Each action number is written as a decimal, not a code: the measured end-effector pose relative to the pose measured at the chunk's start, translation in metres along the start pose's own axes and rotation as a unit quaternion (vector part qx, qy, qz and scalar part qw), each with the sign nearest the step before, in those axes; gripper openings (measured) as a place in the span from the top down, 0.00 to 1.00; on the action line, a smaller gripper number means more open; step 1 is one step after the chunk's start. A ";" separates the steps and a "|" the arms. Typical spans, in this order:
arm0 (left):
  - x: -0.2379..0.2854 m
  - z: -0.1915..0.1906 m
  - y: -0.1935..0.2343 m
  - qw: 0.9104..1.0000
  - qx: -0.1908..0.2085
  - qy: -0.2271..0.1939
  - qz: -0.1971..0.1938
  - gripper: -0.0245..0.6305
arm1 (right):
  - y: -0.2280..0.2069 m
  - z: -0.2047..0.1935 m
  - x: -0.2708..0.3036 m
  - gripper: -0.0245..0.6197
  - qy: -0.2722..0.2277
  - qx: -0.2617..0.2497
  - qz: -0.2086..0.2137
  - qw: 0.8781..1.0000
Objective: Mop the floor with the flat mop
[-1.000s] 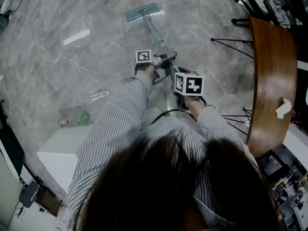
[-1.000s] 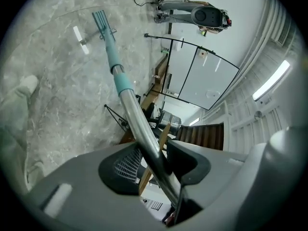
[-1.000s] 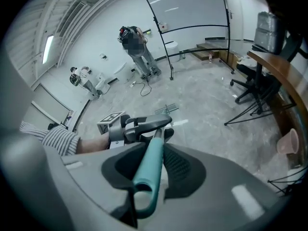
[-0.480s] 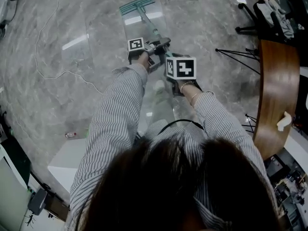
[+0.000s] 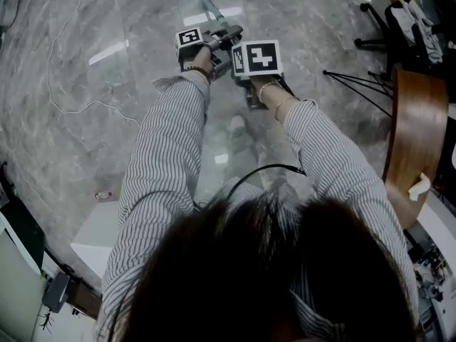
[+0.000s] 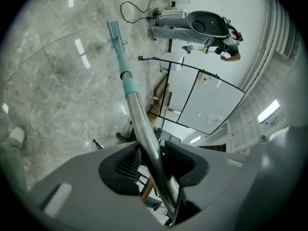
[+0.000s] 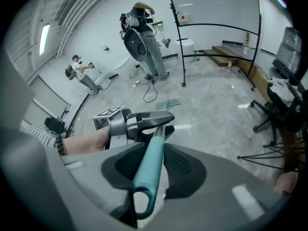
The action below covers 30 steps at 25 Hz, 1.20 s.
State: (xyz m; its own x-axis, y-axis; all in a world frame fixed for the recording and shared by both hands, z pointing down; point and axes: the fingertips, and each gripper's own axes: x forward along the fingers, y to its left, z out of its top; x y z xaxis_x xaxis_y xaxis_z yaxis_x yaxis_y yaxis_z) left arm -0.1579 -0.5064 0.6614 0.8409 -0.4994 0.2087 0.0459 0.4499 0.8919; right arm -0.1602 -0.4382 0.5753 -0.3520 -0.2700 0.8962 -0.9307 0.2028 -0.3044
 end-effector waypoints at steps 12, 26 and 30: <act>0.010 0.039 -0.019 0.999 -0.027 -0.030 -0.029 0.76 | 0.000 0.035 0.025 0.78 0.018 -0.007 -0.008 1.000; 0.007 0.021 0.008 0.997 -0.037 -0.047 -0.044 0.78 | -0.009 0.004 0.020 0.79 0.023 -0.015 -0.018 0.999; 0.000 -0.010 0.019 0.997 -0.045 -0.050 -0.042 0.78 | -0.014 -0.028 0.010 0.79 0.027 -0.018 -0.020 0.999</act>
State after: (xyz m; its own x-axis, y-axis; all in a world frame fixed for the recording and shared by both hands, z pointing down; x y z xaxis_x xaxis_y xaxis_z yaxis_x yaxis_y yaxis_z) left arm -0.1515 -0.4905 0.6749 0.7740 -0.6079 0.1770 0.1672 0.4659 0.8689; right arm -0.1484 -0.4178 0.5974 -0.3081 -0.2282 0.9236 -0.9393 0.2267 -0.2573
